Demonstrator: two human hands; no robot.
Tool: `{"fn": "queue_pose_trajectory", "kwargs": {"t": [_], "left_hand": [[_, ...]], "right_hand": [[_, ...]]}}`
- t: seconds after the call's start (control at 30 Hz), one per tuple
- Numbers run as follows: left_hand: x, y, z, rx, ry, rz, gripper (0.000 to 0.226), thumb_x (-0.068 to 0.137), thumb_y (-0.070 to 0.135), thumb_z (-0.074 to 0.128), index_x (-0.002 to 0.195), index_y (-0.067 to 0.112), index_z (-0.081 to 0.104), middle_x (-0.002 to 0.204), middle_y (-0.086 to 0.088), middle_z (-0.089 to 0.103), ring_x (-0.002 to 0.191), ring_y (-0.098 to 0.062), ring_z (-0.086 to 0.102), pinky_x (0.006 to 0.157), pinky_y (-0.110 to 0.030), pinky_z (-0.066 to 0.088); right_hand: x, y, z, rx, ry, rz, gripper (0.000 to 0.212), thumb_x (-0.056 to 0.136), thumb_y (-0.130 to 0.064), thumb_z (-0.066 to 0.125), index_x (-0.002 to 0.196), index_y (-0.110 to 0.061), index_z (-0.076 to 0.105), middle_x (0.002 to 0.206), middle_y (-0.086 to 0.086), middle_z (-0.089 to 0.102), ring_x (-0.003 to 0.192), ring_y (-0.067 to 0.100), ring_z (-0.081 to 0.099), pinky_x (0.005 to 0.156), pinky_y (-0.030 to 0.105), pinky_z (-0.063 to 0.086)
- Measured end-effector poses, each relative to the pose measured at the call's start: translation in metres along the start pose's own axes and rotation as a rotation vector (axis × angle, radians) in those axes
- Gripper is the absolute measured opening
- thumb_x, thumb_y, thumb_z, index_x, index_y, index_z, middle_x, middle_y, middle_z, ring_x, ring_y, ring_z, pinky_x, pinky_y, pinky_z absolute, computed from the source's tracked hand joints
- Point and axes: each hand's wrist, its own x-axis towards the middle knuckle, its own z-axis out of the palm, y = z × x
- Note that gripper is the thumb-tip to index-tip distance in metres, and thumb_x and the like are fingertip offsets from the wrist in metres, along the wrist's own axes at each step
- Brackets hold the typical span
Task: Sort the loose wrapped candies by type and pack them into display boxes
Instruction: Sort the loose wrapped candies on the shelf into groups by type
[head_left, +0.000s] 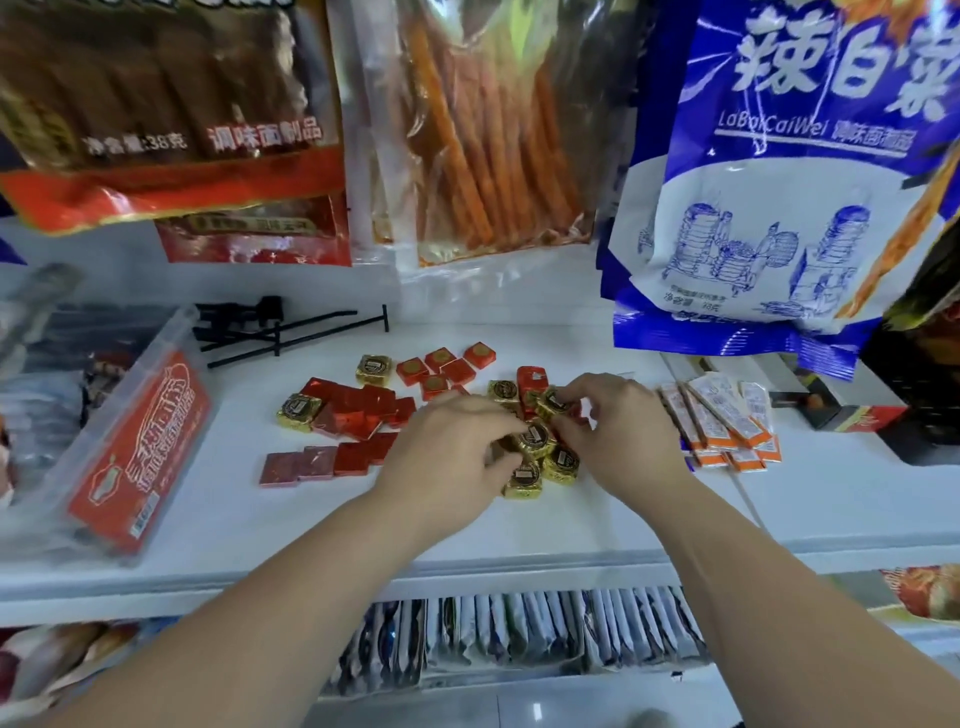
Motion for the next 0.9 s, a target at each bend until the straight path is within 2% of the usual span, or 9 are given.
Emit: {"fn": "queue_pose_trajectory", "kwargs": {"t": [0.1, 0.2, 0.27, 0.37, 0.47, 0.57, 0.63, 0.73, 0.9], "left_hand": [[-0.004, -0.018, -0.025, 0.048, 0.126, -0.058, 0.028, 0.088, 0.013, 0.061, 0.110, 0.026, 0.073, 0.109, 0.004, 0.071, 0.102, -0.020, 0.060, 0.088, -0.034, 0.050], [-0.009, -0.045, -0.057, 0.107, 0.260, -0.271, 0.031, 0.087, 0.005, 0.057, 0.108, 0.022, 0.074, 0.105, -0.002, 0.069, 0.095, -0.026, 0.063, 0.078, -0.030, 0.050], [-0.014, -0.066, -0.074, 0.179, 0.253, -0.412, 0.032, 0.087, 0.010, 0.058, 0.114, 0.022, 0.069, 0.114, -0.006, 0.066, 0.101, -0.030, 0.062, 0.081, -0.034, 0.051], [-0.020, -0.087, -0.088, 0.364, 0.104, -0.534, 0.036, 0.088, 0.025, 0.061, 0.124, 0.019, 0.062, 0.122, -0.011, 0.060, 0.105, -0.034, 0.060, 0.082, -0.040, 0.052], [-0.022, -0.094, -0.089, 0.455, 0.001, -0.559, 0.036, 0.089, 0.029, 0.057, 0.122, 0.016, 0.060, 0.119, -0.011, 0.055, 0.100, -0.035, 0.061, 0.076, -0.041, 0.051], [-0.022, -0.100, -0.089, 0.419, -0.037, -0.572, 0.034, 0.089, 0.028, 0.055, 0.120, 0.017, 0.062, 0.117, -0.012, 0.056, 0.098, -0.035, 0.061, 0.077, -0.040, 0.052], [-0.022, -0.104, -0.090, 0.372, -0.039, -0.570, 0.029, 0.089, 0.029, 0.055, 0.114, 0.019, 0.065, 0.107, -0.010, 0.059, 0.092, -0.032, 0.061, 0.075, -0.039, 0.054], [-0.023, -0.108, -0.092, 0.330, -0.058, -0.566, 0.022, 0.084, 0.032, 0.060, 0.104, 0.024, 0.067, 0.092, -0.002, 0.063, 0.081, -0.024, 0.060, 0.068, -0.034, 0.054], [-0.024, -0.112, -0.088, 0.312, -0.017, -0.548, 0.018, 0.081, 0.034, 0.067, 0.097, 0.026, 0.067, 0.086, 0.002, 0.065, 0.077, -0.021, 0.062, 0.068, -0.036, 0.058]], "right_hand": [[0.004, -0.006, -0.004, 0.025, 0.002, -0.003, 0.018, 0.079, -0.024, 0.074, 0.096, -0.020, 0.074, 0.093, -0.008, 0.062, 0.085, 0.014, 0.058, 0.070, 0.026, 0.046], [0.009, -0.025, -0.003, 0.089, 0.057, -0.061, 0.016, 0.080, -0.022, 0.070, 0.095, -0.019, 0.074, 0.100, -0.004, 0.067, 0.090, 0.018, 0.061, 0.078, 0.036, 0.054], [0.016, -0.046, 0.007, 0.079, -0.034, -0.109, 0.017, 0.083, -0.030, 0.067, 0.099, -0.024, 0.073, 0.103, -0.007, 0.065, 0.098, 0.016, 0.057, 0.083, 0.034, 0.051], [0.036, -0.081, 0.030, 0.052, -0.210, -0.207, 0.020, 0.087, -0.034, 0.064, 0.106, -0.031, 0.072, 0.100, -0.010, 0.064, 0.099, 0.016, 0.052, 0.081, 0.032, 0.046], [0.066, -0.109, 0.059, 0.031, -0.269, -0.264, 0.022, 0.089, -0.032, 0.060, 0.108, -0.031, 0.072, 0.098, -0.010, 0.066, 0.102, 0.024, 0.056, 0.082, 0.030, 0.046], [0.090, -0.127, 0.078, -0.026, -0.328, -0.211, 0.028, 0.090, -0.038, 0.057, 0.116, -0.038, 0.067, 0.120, 0.000, 0.066, 0.107, 0.024, 0.058, 0.092, 0.038, 0.051], [0.098, -0.135, 0.085, -0.054, -0.380, -0.206, 0.027, 0.091, -0.035, 0.060, 0.117, -0.037, 0.068, 0.126, -0.001, 0.065, 0.110, 0.026, 0.059, 0.096, 0.039, 0.050], [0.102, -0.139, 0.092, -0.094, -0.403, -0.220, 0.020, 0.086, -0.034, 0.068, 0.105, -0.036, 0.073, 0.114, -0.008, 0.069, 0.106, 0.020, 0.061, 0.092, 0.035, 0.051], [0.097, -0.135, 0.095, -0.050, -0.348, -0.190, 0.012, 0.083, -0.032, 0.072, 0.096, -0.032, 0.073, 0.099, -0.010, 0.070, 0.093, 0.016, 0.063, 0.083, 0.034, 0.053]]}}
